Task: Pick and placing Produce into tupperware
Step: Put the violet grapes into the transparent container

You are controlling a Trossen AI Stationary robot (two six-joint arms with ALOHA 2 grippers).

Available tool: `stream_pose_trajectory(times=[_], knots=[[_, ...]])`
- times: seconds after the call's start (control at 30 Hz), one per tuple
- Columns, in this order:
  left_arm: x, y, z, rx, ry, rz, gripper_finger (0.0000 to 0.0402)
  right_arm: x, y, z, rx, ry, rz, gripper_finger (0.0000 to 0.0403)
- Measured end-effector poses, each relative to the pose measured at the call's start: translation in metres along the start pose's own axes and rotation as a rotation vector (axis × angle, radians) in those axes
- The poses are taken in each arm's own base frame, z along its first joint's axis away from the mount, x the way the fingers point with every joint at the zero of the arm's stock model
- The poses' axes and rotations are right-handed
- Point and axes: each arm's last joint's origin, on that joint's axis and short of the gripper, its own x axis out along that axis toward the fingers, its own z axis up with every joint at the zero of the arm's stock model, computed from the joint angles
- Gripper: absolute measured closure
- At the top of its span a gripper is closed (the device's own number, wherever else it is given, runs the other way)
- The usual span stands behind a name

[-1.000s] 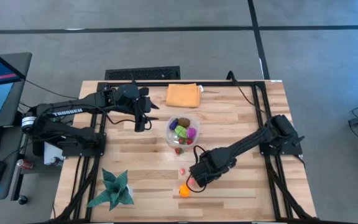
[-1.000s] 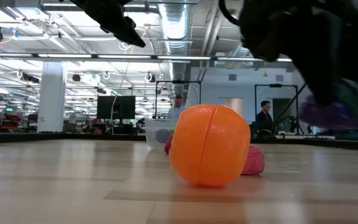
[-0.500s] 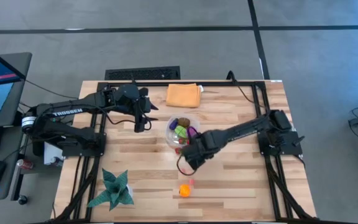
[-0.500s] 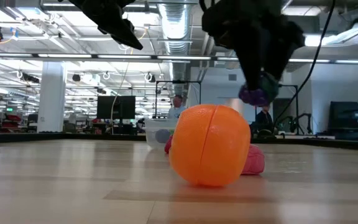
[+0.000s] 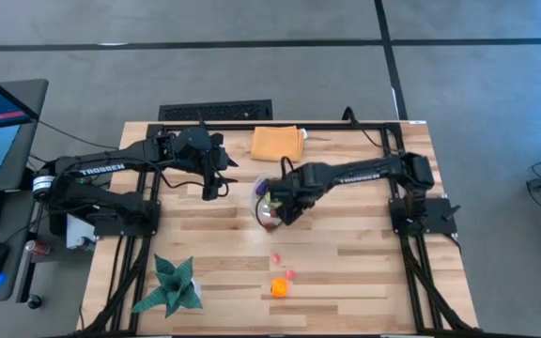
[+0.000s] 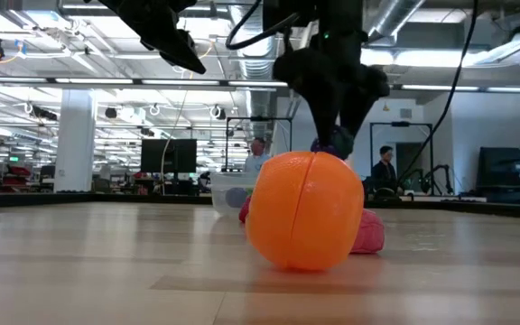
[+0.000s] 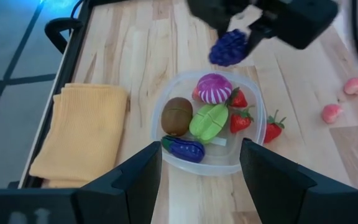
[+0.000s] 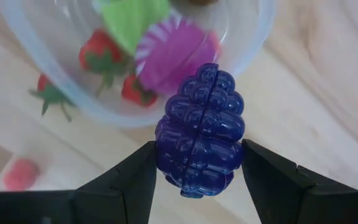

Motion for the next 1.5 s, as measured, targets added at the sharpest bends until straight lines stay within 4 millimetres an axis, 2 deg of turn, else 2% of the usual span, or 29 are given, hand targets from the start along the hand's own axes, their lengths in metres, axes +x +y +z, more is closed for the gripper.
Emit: stream_pose_trajectory(times=[0.23,0.6,1.27,1.5], knots=[[0.000,0.000,-0.001,-0.021,0.008,-0.003,0.0193,0.002,-0.016,0.018,-0.019,-0.003,0.006,0.0163],[0.000,0.000,-0.001,-0.043,0.006,-0.001,0.0193,-0.015,-0.025,0.037,-0.065,-0.052,0.038,0.0163],[0.000,0.000,-0.001,-0.071,0.006,-0.001,0.0193,-0.022,-0.024,0.069,-0.105,-0.272,0.185,0.0163],[0.000,0.000,-0.001,-0.084,0.005,-0.001,0.0193,-0.022,-0.027,0.071,-0.107,-0.274,0.183,0.0163]])
